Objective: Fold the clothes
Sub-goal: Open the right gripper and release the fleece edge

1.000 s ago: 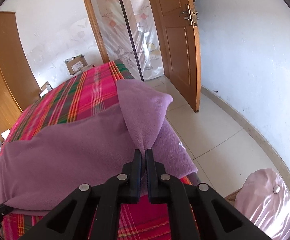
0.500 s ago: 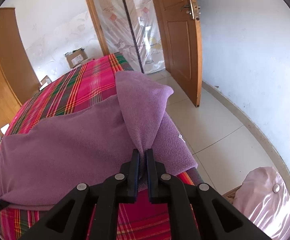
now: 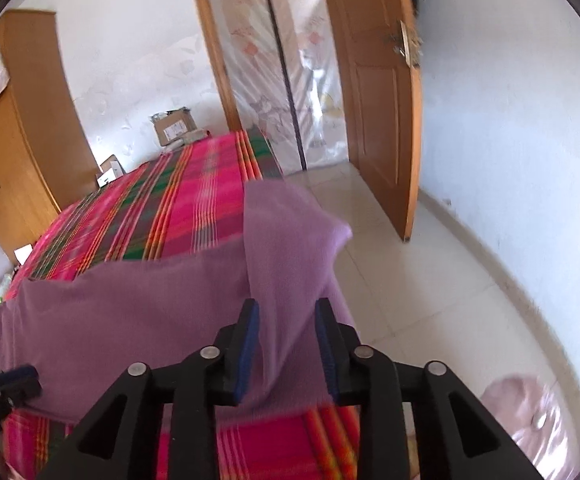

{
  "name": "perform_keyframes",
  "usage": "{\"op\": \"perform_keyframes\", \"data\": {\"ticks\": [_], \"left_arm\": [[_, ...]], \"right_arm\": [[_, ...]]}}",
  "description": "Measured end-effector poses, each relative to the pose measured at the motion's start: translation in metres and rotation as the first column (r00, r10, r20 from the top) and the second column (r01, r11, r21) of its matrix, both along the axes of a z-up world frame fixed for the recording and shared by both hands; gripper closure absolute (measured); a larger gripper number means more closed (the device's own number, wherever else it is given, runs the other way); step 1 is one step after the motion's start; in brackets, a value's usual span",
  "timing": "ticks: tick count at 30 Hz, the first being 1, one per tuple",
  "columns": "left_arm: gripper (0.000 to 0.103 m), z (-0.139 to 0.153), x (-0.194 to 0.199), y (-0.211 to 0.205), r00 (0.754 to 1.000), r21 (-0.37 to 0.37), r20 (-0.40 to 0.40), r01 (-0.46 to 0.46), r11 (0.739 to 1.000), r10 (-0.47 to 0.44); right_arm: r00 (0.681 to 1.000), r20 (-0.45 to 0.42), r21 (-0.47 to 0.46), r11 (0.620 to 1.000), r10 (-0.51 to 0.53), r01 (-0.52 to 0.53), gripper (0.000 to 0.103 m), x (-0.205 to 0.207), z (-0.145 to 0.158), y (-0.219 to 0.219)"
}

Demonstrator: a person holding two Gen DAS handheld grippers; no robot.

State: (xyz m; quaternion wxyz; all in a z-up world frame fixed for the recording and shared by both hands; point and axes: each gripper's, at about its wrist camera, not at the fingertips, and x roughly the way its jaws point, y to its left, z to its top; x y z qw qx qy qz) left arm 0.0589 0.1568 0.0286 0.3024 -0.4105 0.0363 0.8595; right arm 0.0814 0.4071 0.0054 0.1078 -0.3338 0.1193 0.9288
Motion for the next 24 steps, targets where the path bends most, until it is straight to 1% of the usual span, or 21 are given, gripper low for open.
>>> {"op": "perform_keyframes", "data": {"ticks": [2, 5, 8, 11, 13, 16, 17, 18, 20, 23, 24], "left_arm": [[0.079, -0.005, -0.003, 0.011, 1.000, -0.001, 0.020, 0.021, 1.000, -0.020], [0.079, -0.011, -0.003, 0.023, 0.999, -0.019, 0.032, 0.044, 0.999, -0.043], [0.079, -0.015, -0.006, 0.027, 0.998, -0.030, 0.043, 0.046, 0.998, -0.045], [0.079, -0.020, -0.010, 0.028, 0.997, -0.029, 0.065, 0.041, 0.999, -0.039], [0.079, -0.023, -0.013, 0.030, 0.996, -0.037, 0.075, 0.040, 0.998, -0.038], [0.079, -0.024, -0.015, 0.033, 0.996, -0.041, 0.076, 0.047, 0.998, -0.044], [0.078, -0.025, -0.015, 0.033, 0.996, -0.042, 0.077, 0.048, 0.998, -0.045], [0.078, -0.025, -0.016, 0.033, 0.996, -0.042, 0.079, 0.049, 0.998, -0.046], [0.078, -0.026, -0.019, 0.032, 0.995, -0.037, 0.084, 0.048, 0.998, -0.044], [0.078, -0.027, -0.023, 0.030, 0.995, -0.028, 0.092, 0.044, 0.999, -0.041], [0.078, -0.027, -0.024, 0.029, 0.995, -0.027, 0.093, 0.043, 0.999, -0.040]], "right_arm": [[0.999, 0.014, 0.022, 0.999, 0.034, -0.034, 0.066, -0.019, 0.002, 0.001], [0.996, 0.057, 0.057, 0.995, 0.073, -0.076, 0.066, -0.048, 0.000, -0.002], [0.993, 0.077, 0.095, 0.991, 0.087, -0.095, 0.066, -0.072, -0.001, -0.006], [0.986, 0.107, 0.077, 0.987, 0.129, -0.138, 0.065, -0.098, -0.005, -0.008], [0.980, 0.147, 0.101, 0.984, 0.132, -0.147, 0.065, -0.113, -0.010, -0.011], [0.971, 0.218, 0.154, 0.980, 0.093, -0.128, 0.065, -0.133, -0.017, -0.013], [0.968, 0.236, 0.148, 0.981, 0.087, -0.124, 0.067, -0.138, -0.019, -0.012], [0.966, 0.248, 0.142, 0.983, 0.079, -0.116, 0.072, -0.141, -0.020, -0.010], [0.963, 0.263, 0.133, 0.986, 0.066, -0.104, 0.078, -0.145, -0.021, -0.006], [0.960, 0.272, 0.131, 0.986, 0.063, -0.101, 0.078, -0.146, -0.022, -0.003], [0.960, 0.273, 0.132, 0.986, 0.066, -0.105, 0.081, -0.145, -0.023, -0.003]]}}
